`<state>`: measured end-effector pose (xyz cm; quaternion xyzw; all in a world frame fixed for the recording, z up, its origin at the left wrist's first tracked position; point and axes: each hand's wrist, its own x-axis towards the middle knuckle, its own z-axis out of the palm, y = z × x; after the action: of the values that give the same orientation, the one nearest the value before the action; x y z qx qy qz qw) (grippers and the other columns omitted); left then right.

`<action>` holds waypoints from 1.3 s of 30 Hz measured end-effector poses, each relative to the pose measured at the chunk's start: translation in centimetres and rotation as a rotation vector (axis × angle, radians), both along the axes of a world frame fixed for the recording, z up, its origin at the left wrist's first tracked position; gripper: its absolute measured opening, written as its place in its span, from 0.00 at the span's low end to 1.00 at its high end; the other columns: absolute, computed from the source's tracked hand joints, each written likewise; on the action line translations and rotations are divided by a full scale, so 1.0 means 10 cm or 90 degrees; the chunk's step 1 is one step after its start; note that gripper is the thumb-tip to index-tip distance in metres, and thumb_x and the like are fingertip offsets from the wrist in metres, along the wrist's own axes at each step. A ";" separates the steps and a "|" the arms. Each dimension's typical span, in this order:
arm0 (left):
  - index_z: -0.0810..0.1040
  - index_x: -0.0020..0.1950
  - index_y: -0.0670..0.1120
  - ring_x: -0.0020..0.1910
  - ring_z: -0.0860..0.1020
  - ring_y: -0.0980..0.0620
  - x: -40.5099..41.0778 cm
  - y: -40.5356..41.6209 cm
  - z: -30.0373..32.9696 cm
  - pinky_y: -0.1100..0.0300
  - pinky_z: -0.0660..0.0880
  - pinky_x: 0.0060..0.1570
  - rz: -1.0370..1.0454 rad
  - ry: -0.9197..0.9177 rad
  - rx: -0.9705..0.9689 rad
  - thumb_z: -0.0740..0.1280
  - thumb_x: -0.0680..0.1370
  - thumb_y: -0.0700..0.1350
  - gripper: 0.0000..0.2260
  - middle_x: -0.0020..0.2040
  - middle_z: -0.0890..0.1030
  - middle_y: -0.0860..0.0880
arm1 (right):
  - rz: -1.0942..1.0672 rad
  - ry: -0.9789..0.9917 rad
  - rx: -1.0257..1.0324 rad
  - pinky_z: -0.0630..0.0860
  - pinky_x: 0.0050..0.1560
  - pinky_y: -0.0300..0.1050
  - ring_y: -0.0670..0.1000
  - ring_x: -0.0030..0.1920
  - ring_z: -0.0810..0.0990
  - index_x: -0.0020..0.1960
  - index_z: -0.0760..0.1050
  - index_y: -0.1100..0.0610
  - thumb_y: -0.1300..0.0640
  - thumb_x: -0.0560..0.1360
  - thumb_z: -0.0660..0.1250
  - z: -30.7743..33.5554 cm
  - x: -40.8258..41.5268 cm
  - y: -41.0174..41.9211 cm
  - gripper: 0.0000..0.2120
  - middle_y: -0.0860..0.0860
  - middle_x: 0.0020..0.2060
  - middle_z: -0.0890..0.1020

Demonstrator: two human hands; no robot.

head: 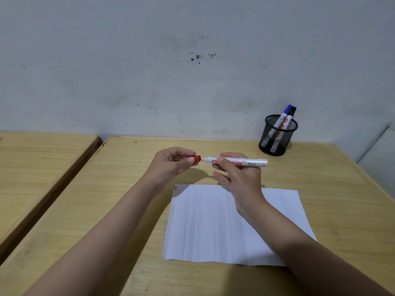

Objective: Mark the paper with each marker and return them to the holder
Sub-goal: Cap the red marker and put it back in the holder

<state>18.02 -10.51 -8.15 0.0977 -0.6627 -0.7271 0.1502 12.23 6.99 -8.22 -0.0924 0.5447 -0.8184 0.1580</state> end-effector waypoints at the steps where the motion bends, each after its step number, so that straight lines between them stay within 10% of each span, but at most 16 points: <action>1: 0.82 0.44 0.44 0.41 0.84 0.52 -0.01 0.05 0.02 0.64 0.78 0.47 -0.008 0.001 -0.001 0.68 0.72 0.32 0.08 0.37 0.86 0.49 | 0.002 0.007 -0.001 0.81 0.37 0.37 0.46 0.40 0.86 0.44 0.82 0.58 0.64 0.72 0.73 0.01 0.01 0.02 0.03 0.49 0.33 0.86; 11: 0.82 0.43 0.43 0.37 0.83 0.55 -0.07 0.44 0.25 0.66 0.78 0.44 0.014 0.099 -0.048 0.68 0.72 0.31 0.08 0.35 0.85 0.51 | 0.021 0.042 -0.060 0.81 0.42 0.39 0.49 0.42 0.86 0.45 0.81 0.58 0.63 0.72 0.73 0.17 -0.05 0.20 0.03 0.53 0.37 0.86; 17: 0.83 0.43 0.45 0.39 0.83 0.53 -0.31 0.75 0.39 0.66 0.78 0.45 0.160 0.131 -0.091 0.71 0.72 0.36 0.05 0.36 0.85 0.50 | -0.096 -0.056 0.019 0.81 0.35 0.39 0.42 0.29 0.80 0.54 0.76 0.65 0.54 0.67 0.78 0.32 -0.30 0.23 0.22 0.51 0.35 0.80; 23: 0.83 0.42 0.46 0.38 0.82 0.59 -0.64 0.89 0.51 0.70 0.75 0.42 0.172 0.126 -0.251 0.72 0.71 0.41 0.02 0.38 0.84 0.54 | -0.225 0.617 0.415 0.73 0.50 0.41 0.49 0.44 0.76 0.59 0.77 0.59 0.60 0.66 0.78 0.41 -0.63 0.62 0.23 0.56 0.46 0.77; 28: 0.83 0.46 0.47 0.40 0.82 0.60 -0.99 1.12 0.73 0.69 0.76 0.46 0.129 0.194 -0.298 0.73 0.71 0.43 0.05 0.40 0.85 0.54 | -0.250 0.901 0.571 0.75 0.43 0.55 0.63 0.42 0.81 0.49 0.81 0.64 0.65 0.70 0.72 0.69 -1.01 0.83 0.08 0.61 0.40 0.82; 39: 0.75 0.63 0.46 0.64 0.73 0.48 -1.98 1.30 0.50 0.49 0.70 0.64 0.095 0.017 -0.520 0.71 0.71 0.54 0.24 0.63 0.77 0.48 | -0.332 0.586 0.416 0.71 0.31 0.25 0.39 0.30 0.80 0.60 0.66 0.47 0.64 0.70 0.70 0.83 -2.12 1.24 0.25 0.48 0.32 0.81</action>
<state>-1.82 2.44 -3.13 0.0685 -0.8859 -0.3925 0.2374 -8.94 19.38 0.08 -0.2466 0.7838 -0.4973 -0.2785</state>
